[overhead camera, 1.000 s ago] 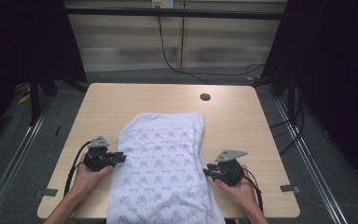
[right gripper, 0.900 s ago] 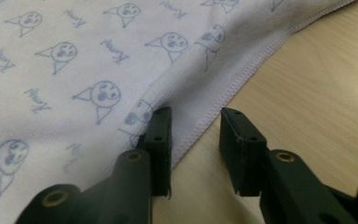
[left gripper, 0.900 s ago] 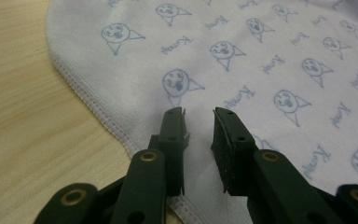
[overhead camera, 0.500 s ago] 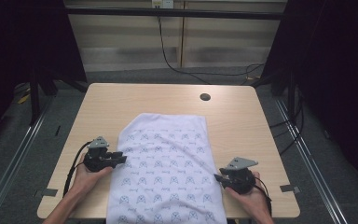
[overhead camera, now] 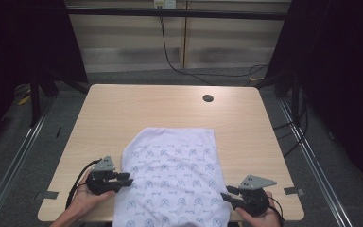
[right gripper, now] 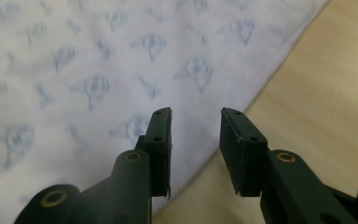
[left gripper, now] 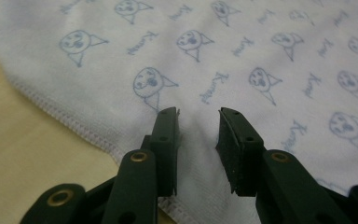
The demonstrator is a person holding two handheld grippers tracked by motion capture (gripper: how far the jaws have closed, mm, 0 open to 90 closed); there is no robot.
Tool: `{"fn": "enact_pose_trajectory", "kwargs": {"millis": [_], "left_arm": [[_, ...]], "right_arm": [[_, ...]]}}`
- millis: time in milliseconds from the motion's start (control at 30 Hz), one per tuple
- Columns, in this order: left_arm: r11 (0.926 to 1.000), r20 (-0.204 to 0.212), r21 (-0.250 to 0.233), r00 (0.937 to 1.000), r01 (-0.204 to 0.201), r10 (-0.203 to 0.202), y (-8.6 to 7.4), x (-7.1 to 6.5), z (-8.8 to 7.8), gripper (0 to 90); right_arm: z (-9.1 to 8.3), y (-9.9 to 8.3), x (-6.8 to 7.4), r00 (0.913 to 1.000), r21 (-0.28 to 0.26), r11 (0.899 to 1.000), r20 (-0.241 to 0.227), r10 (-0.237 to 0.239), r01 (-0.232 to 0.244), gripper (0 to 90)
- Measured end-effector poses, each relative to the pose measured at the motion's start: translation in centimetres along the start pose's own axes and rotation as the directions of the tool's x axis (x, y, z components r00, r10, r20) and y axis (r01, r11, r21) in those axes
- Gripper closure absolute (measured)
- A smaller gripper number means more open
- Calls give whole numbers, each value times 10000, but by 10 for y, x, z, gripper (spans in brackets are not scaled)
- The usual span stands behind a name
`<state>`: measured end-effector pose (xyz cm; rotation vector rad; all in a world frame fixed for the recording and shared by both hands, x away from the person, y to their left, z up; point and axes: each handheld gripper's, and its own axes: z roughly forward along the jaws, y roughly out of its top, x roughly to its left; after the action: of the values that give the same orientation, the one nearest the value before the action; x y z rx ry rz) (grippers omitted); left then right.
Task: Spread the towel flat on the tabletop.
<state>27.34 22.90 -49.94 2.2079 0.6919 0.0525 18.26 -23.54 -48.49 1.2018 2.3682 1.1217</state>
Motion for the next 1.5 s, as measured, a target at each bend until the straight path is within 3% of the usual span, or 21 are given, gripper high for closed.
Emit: {"fn": "enact_pose_trajectory", "kwargs": {"millis": [167, 200, 233, 267, 300, 333, 400, 433, 500, 700, 800, 933, 1033, 1100, 1200, 1233, 1300, 1367, 1400, 1433, 1500], "left_arm": [[9989, -230, -279, 9990, 380, -386, 13, 16, 5, 658], [9979, -235, -388, 9983, 517, -526, 18, 22, 7, 661], [9964, -414, -577, 9971, 620, -645, 24, 28, 9, 661], [9916, -503, -858, 9936, 969, -1014, 34, 41, 13, 660], [9916, -503, -858, 9936, 969, -1014, 34, 41, 13, 661], [9885, -759, -959, 9893, 1168, -1242, 41, 50, 19, 661], [9875, -842, -1019, 9880, 1206, -1294, 41, 54, 21, 662], [9862, -775, -1001, 9871, 1321, -1401, 40, 56, 24, 660], [9908, -855, -587, 9882, 1223, -1270, 36, 56, 30, 656], [9945, -447, -615, 9952, 847, -875, 27, 39, 26, 648], [9981, 55, -124, 9982, 596, -596, 23, 22, 21, 635], [9981, 113, -314, 9986, 528, -524, 26, 19, 17, 624], [9920, -407, -945, 9953, 840, -882, 38, 37, 14, 619], [9808, -852, -1362, 9847, 1394, -1518, 48, 58, 17, 590], [9747, -1269, -1586, 9758, 1573, -1781, 51, 68, 22, 556], [9722, -1164, -1427, 9723, 1855, -2026, 51, 75, 30, 540], [9749, -1265, -1249, 9716, 1845, -2001, 51, 75, 34, 536], [9780, -1089, -1076, 9756, 1789, -1905, 51, 74, 40, 649], [9819, -1077, -980, 9791, 1621, -1724, 52, 71, 43, 649], [9885, -948, -854, 9866, 1248, -1328, 57, 64, 45, 799], [9902, -923, -944, 9895, 1026, -1113, 59, 58, 45, 838]], "right_arm": [[24, 37, -20, 9999, -329, 9993, 17, -146, 147, 639], [40, 53, -29, 9998, -341, 9993, 35, -178, 179, 637], [40, 53, -29, 9998, -341, 9993, 35, -178, 179, 637], [59, 66, -36, 9999, -353, 9993, 39, -125, 127, 628], [68, 71, -38, 9998, -240, 9996, 88, -154, 156, 621], [77, 76, -39, 9998, -104, 9998, 91, -177, 178, 617], [84, 79, -40, 9998, -53, 9998, 56, -196, 196, 615], [96, 79, -40, 9993, 289, 9991, 212, -316, 310, 607], [100, 77, -40, 9998, 418, 9990, 123, -181, 175, 602], [85, 60, -30, 9986, 533, 9973, 142, -513, 505, 601], [69, 45, -22, 9993, 580, 9976, 38, -377, 375, 601], [62, 40, -16, 9984, 666, 9962, -39, -557, 558, 601], [61, 39, -17, 9988, 674, 9966, -55, -479, 482, 601], [61, 39, -17, 9990, 674, 9967, -43, -455, 457, 600], [61, 39, -17, 9990, 612, 9972, -107, -434, 440, 599], [61, 39, -18, 9988, 547, 9974, -126, -465, 471, 598], [61, 38, -18, 9986, 552, 9972, -116, -507, 513, 597], [61, 38, -17, 9987, 554, 9971, -88, -510, 514, 591], [61, 38, -17, 9987, 554, 9971, -88, -510, 514, 591], [62, 38, -17, 9985, 515, 9972, -102, -533, 538, 585], [62, 38, -17, 9985, 516, 9972, -102, -538, 543, 585]]}}
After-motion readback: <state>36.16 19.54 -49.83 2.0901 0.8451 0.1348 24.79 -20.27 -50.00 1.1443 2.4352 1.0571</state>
